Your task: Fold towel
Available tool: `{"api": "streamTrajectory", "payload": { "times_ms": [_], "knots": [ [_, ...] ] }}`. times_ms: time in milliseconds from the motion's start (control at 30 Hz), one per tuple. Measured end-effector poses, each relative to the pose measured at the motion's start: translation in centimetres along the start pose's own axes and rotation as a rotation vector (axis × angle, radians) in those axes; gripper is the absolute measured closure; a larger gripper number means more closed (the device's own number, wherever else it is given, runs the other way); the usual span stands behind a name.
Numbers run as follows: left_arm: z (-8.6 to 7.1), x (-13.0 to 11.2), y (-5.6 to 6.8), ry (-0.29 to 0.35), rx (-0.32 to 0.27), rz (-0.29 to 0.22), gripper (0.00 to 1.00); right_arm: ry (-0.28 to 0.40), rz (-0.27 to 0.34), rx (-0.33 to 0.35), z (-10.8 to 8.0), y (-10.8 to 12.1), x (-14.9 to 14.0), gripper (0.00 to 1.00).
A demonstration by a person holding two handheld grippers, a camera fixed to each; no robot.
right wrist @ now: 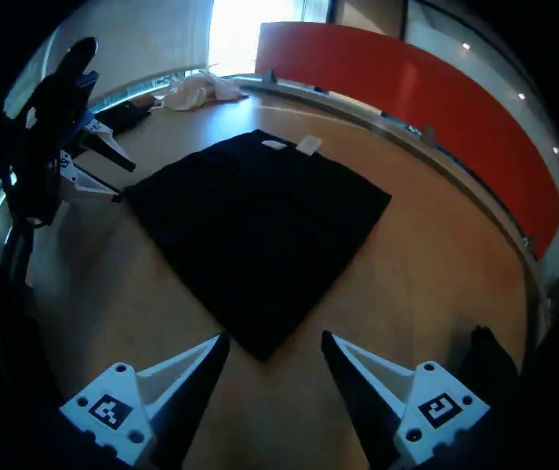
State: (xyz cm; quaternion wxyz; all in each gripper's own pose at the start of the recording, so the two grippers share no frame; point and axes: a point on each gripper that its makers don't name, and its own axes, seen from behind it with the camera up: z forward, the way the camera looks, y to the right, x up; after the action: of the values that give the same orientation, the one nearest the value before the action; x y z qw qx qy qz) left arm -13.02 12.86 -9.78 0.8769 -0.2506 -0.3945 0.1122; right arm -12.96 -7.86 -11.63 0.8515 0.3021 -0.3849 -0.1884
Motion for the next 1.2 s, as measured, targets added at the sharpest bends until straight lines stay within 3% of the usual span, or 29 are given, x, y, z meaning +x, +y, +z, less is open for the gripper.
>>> {"api": "streamTrajectory", "payload": {
  "times_ms": [100, 367, 500, 700, 833, 1033, 1200],
  "knots": [
    [0.1, -0.4, 0.4, -0.018, -0.007, -0.004, 0.09, -0.002, 0.006, 0.005, 0.1, -0.1, -0.1, 0.14],
    [0.4, -0.6, 0.6, -0.04, -0.001, -0.02, 0.28, -0.02, 0.028, 0.035, 0.2, -0.5, -0.6, 0.3],
    [0.4, -0.6, 0.4, -0.045, 0.008, -0.016, 0.31, -0.019, 0.033, 0.03, 0.4, -0.3, -0.7, 0.36],
    [0.4, -0.6, 0.4, -0.05, 0.012, -0.019, 0.32, -0.021, 0.036, 0.031, 0.6, -0.2, -0.8, 0.36],
    [0.5, -0.6, 0.5, -0.051, 0.009, -0.012, 0.34, -0.022, 0.039, 0.038, 0.7, -0.3, -0.8, 0.46],
    [0.7, -0.5, 0.9, -0.056, 0.007, 0.008, 0.47, -0.027, 0.035, 0.051, 0.8, -0.8, -1.1, 0.57],
    [0.7, -0.5, 1.0, -0.062, 0.004, 0.003, 0.49, -0.024, 0.053, 0.061, 0.9, -1.2, -1.0, 0.66]
  ]
}}
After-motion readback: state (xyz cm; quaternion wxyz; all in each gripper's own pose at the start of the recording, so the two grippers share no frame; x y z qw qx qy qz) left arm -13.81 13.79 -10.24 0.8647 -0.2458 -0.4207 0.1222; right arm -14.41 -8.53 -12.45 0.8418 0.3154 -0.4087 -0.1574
